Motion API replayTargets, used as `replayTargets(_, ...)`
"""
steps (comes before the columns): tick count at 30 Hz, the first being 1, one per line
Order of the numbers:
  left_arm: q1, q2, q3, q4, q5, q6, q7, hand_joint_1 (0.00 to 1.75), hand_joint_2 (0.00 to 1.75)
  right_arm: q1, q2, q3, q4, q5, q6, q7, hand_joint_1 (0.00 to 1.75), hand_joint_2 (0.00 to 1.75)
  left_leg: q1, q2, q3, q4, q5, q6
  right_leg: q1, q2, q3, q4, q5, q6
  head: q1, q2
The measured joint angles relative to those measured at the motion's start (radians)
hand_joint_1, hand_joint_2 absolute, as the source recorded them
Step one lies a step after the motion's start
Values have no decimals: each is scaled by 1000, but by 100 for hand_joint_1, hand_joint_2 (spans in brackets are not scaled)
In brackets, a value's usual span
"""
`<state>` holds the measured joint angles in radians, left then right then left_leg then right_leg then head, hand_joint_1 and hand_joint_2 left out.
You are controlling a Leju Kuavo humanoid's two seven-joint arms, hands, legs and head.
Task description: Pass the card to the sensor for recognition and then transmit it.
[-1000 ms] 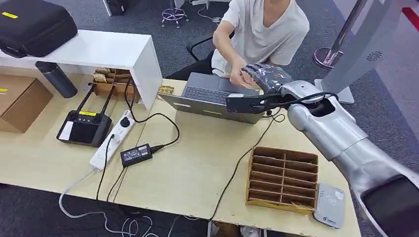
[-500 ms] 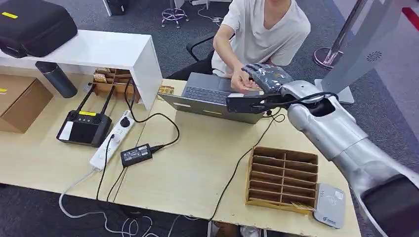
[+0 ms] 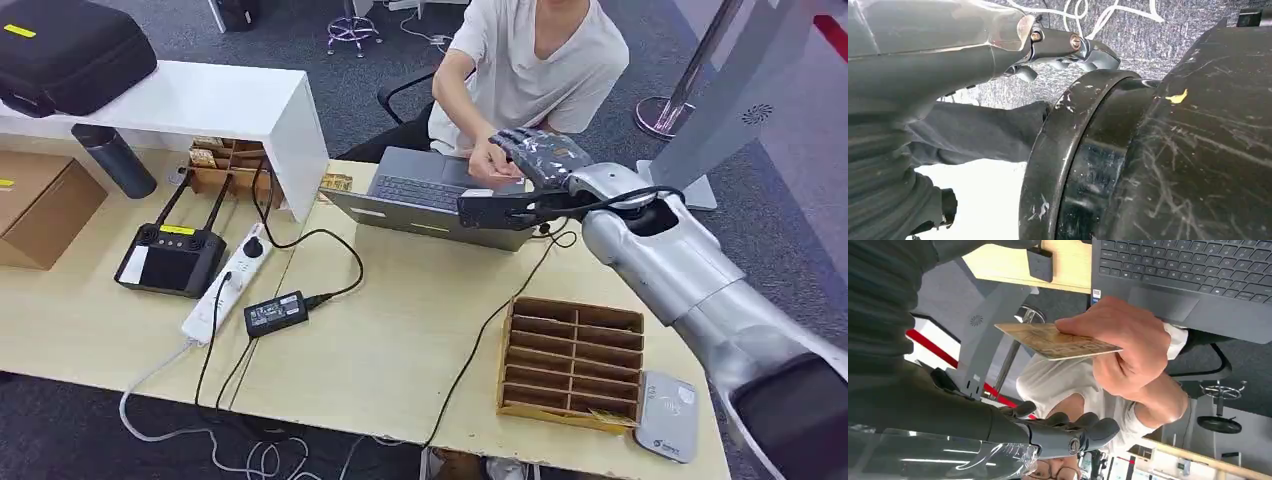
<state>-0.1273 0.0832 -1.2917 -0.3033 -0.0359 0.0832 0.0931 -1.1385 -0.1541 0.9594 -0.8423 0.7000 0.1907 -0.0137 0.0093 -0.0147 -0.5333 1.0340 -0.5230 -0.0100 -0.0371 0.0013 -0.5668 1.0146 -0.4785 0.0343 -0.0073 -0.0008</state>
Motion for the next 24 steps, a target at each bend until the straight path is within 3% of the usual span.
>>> replayTargets(4,0,0,0,0,0,0,0,0,175,0,0,0,0,0,0,0,0,175,0,0,0,0,0,0,0,0,0,0,0,0,0,0)
replayTargets(5,0,0,0,0,0,0,0,0,175,0,0,0,0,0,0,0,175,175,0,0,0,0,0,0,0,0,0,0,0,0,0,0)
replayTargets(8,1,0,0,0,0,4,-31,0,175,2,0,-1,0,18,-29,26,175,175,0,0,0,0,0,0,0,0,-1,0,0,0,0,0)
replayTargets(9,2,0,0,0,-1,12,-92,0,175,13,-1,-10,-3,49,-95,68,175,175,0,0,1,0,0,0,0,1,-1,0,0,0,0,0)
replayTargets(10,4,2,0,0,-8,19,-157,0,175,32,-11,-35,-12,86,-213,110,175,175,-1,0,0,0,0,0,0,0,-1,0,0,0,0,0)
replayTargets(11,7,3,3,0,-34,22,-193,0,175,50,-18,-64,-28,109,-310,111,175,175,-1,-1,0,0,0,0,0,0,-1,0,0,0,0,0)
replayTargets(12,10,4,8,0,-75,25,-209,0,175,61,-25,-90,-39,122,-364,104,175,175,0,-1,-1,0,0,0,0,-1,-1,0,0,0,0,0)
replayTargets(16,16,7,26,0,-208,24,-217,0,175,89,-39,-155,-61,150,-362,97,175,175,0,1,-1,0,0,0,0,1,-1,0,0,0,0,0)
replayTargets(24,17,7,48,0,-229,11,-216,0,175,112,-40,-206,-82,172,-346,95,175,175,-1,3,-1,0,0,0,1,3,-3,0,1,0,0,0)
